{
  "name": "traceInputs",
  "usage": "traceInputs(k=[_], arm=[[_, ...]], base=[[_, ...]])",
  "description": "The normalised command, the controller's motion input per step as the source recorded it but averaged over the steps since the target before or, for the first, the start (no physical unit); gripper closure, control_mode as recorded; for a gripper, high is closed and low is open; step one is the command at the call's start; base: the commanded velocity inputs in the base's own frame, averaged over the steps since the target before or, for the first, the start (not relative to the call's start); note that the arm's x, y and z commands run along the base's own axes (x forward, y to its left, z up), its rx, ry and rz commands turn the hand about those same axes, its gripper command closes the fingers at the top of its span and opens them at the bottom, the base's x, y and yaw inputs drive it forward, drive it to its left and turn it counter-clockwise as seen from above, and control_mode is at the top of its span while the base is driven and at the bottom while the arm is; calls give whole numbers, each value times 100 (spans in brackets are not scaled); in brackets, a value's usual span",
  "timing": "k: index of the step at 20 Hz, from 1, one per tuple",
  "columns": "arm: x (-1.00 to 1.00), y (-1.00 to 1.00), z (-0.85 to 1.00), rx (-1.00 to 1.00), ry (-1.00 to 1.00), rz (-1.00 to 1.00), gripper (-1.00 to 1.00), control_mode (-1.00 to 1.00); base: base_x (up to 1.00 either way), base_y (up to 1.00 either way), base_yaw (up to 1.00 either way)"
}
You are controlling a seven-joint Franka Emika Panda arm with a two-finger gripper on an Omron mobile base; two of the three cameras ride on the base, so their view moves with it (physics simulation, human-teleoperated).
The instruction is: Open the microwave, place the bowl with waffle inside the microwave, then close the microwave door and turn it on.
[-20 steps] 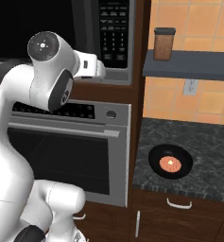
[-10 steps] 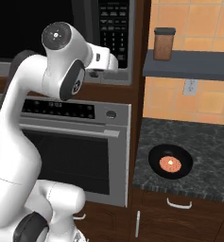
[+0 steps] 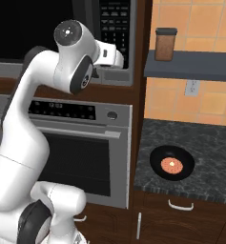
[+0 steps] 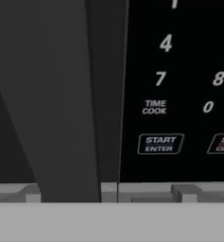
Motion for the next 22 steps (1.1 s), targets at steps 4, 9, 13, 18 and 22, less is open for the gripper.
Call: traceInputs(k=[4,9,13,18,22], arm=[[59,30,-35,-3,-20,0,-100,-100],[93,54,-51,-7,-19,0,100,-100],[100,69,-50,-7,-10,0,100,-100],[72,77,-20,-1,-5,0,100,-100],[9,98,0,0,-2,0,100,-100]], base=[[0,0,0],[0,0,0],[0,0,0],[0,0,0],[0,0,0]])
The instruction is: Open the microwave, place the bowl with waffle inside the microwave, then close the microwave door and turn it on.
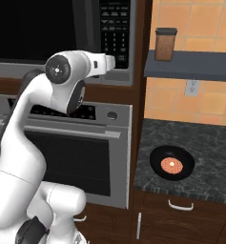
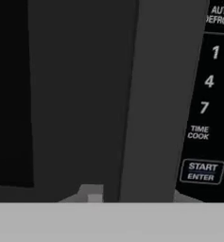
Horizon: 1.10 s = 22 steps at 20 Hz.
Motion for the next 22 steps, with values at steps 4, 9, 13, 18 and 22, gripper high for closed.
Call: traceInputs(k=[4,9,13,18,22], arm=[[-22,100,0,0,-2,1,100,-100],[-49,100,1,0,-4,1,100,-100],[-96,100,35,-11,4,3,100,-100],[-100,100,35,-29,13,6,100,-100],[-100,100,0,-29,-2,3,100,-100]], base=[[0,0,0],[0,0,0],[0,0,0],[0,0,0],[0,0,0]])
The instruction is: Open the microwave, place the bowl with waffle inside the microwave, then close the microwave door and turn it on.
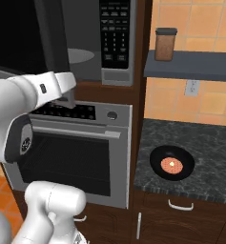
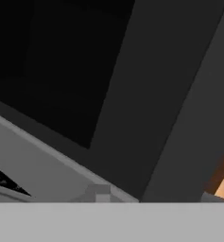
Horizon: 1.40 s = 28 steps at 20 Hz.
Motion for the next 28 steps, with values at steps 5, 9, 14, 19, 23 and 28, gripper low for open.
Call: traceInputs(k=[5,9,14,19,23,28], arm=[[-93,100,-3,-32,-9,0,100,-100],[-76,100,0,-35,5,0,100,-100],[-78,100,0,-31,12,0,-100,-100],[-100,28,-17,-6,16,2,-100,-100],[-100,-83,-24,17,12,0,-100,-100],[-73,-100,3,41,22,1,-100,-100]], base=[[0,0,0],[0,0,0],[0,0,0],[0,0,0],[0,0,0],[0,0,0]])
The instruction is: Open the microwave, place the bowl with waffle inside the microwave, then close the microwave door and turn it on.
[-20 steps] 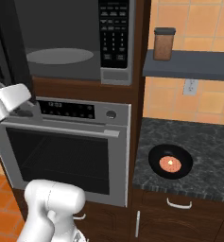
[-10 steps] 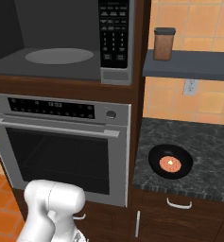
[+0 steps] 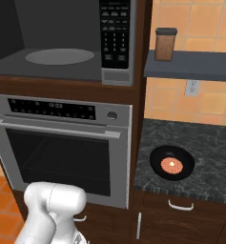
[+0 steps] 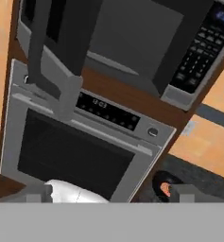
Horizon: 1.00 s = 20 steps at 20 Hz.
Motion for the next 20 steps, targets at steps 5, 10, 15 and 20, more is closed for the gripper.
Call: traceInputs(k=[5,10,15,20], arm=[[30,-68,45,48,45,25,-100,-100],[98,4,15,45,47,47,-100,-100],[97,1,-14,59,1,39,-100,-100],[63,13,-43,66,-10,11,-100,-100]], base=[[0,0,0],[0,0,0],[0,0,0],[0,0,0]])
